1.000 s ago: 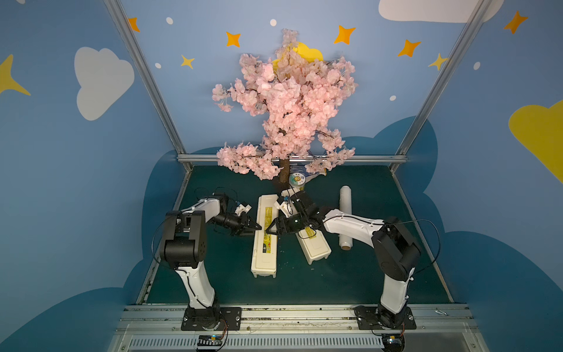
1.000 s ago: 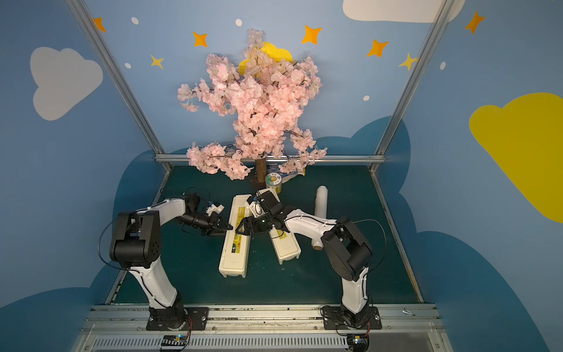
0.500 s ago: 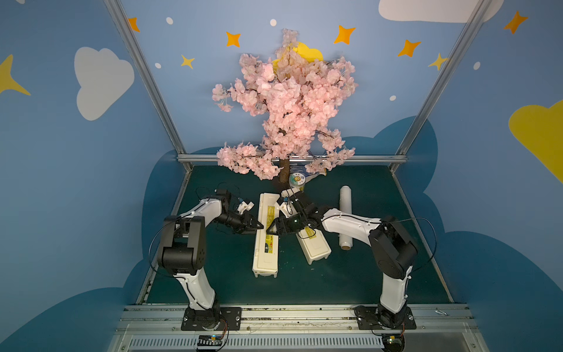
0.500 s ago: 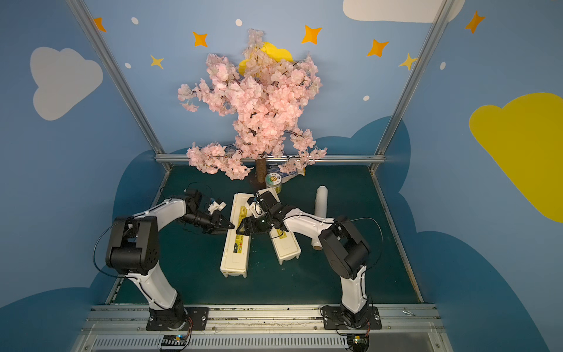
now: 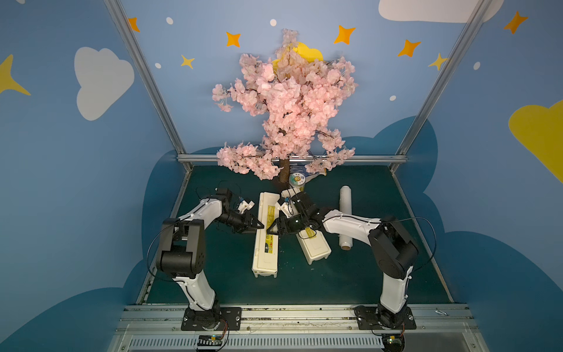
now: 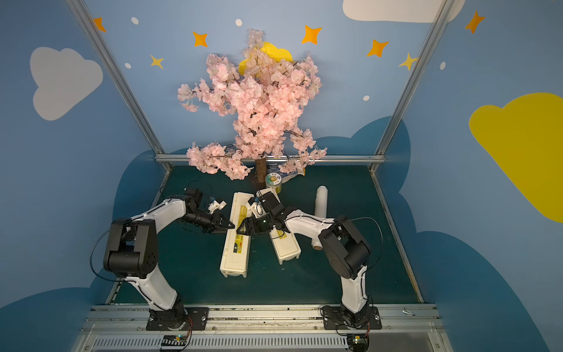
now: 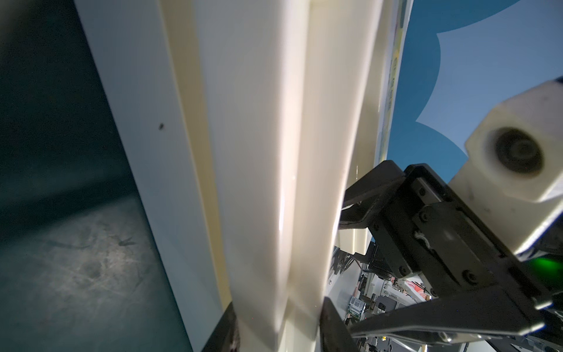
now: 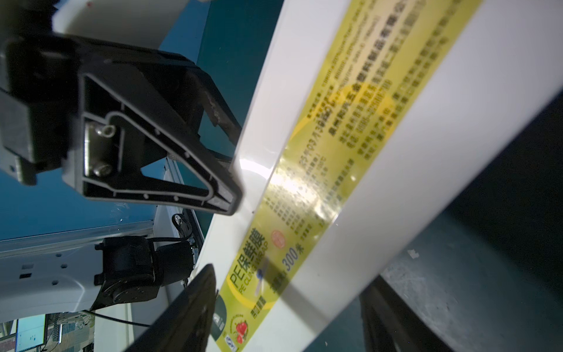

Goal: Put plastic wrap rolls into dispensers
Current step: Close the lid on the plastic wrap cutting box.

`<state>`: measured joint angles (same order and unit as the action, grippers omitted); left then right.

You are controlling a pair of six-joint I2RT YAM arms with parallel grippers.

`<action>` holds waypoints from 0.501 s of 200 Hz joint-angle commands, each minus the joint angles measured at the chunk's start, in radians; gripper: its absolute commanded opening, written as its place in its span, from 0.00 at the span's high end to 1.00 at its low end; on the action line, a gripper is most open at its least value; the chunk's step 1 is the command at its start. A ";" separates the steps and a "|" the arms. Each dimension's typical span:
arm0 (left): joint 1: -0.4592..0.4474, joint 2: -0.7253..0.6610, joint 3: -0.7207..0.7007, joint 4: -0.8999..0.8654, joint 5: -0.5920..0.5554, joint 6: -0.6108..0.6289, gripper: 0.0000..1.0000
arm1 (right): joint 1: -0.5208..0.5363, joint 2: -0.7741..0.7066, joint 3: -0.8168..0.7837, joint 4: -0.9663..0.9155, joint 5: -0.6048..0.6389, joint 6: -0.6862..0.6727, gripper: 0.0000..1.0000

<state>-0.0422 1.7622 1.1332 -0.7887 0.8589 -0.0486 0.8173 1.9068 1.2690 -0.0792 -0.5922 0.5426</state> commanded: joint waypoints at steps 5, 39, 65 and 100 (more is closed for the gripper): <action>-0.059 -0.003 -0.021 0.000 0.088 -0.056 0.71 | 0.037 -0.070 0.032 0.168 -0.135 -0.015 0.28; -0.012 0.013 -0.048 0.069 0.187 -0.144 0.73 | 0.036 -0.079 0.068 0.151 -0.151 -0.007 0.28; 0.005 0.009 -0.053 0.088 0.227 -0.171 0.74 | 0.036 -0.089 0.095 0.123 -0.159 -0.008 0.28; 0.005 0.006 -0.072 0.074 0.212 -0.159 0.74 | 0.036 -0.097 0.109 0.081 -0.165 -0.016 0.28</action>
<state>-0.0074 1.7576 1.0874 -0.7242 1.0195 -0.1890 0.8150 1.8942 1.2942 -0.1219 -0.6079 0.5461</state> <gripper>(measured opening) 0.359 0.721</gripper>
